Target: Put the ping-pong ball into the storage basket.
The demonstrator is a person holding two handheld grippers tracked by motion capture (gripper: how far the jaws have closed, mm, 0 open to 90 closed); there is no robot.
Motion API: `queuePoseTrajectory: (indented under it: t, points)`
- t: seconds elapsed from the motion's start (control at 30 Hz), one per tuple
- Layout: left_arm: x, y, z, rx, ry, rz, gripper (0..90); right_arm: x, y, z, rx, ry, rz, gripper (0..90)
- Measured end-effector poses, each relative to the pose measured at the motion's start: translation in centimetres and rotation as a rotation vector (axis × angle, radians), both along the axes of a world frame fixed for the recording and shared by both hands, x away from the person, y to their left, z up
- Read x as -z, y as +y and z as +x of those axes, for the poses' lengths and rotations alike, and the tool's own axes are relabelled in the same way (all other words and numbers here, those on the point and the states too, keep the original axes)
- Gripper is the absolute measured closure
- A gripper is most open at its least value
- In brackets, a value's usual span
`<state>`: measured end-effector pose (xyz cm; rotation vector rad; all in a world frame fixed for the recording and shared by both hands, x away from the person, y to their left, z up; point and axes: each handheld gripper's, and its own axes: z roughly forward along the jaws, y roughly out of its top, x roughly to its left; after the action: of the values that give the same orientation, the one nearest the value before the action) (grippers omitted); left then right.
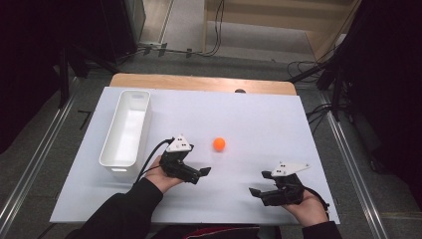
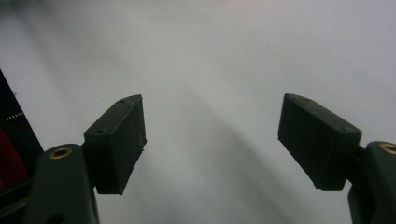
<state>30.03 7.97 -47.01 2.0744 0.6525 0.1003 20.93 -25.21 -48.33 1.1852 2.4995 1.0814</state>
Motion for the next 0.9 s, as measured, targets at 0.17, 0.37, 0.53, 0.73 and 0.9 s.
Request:
queuePoseTrajectory:
  t: [0.17,0.37,0.53,0.73,0.9]
  points:
    - [0.0,-0.2,0.4,-0.008,0.013,-0.012,0.0,0.0,-0.1,0.1,-0.004,-0.001,0.021,21.7]
    - [-0.2,-0.6,1.0,-0.009,-0.003,0.001,0.0,0.0,0.1,0.3,0.000,0.009,0.061,21.7]
    - [-0.2,-1.0,1.5,-0.010,-0.006,0.002,0.0,0.0,0.2,0.6,-0.001,0.002,0.091,21.8]
    - [-0.2,-1.2,2.0,-0.012,0.010,0.005,0.0,0.0,0.0,0.6,0.066,-0.002,0.108,21.8]
    - [-0.2,-1.6,2.5,-0.013,0.005,0.006,0.0,-0.1,-0.5,0.6,0.089,0.007,0.126,21.7]
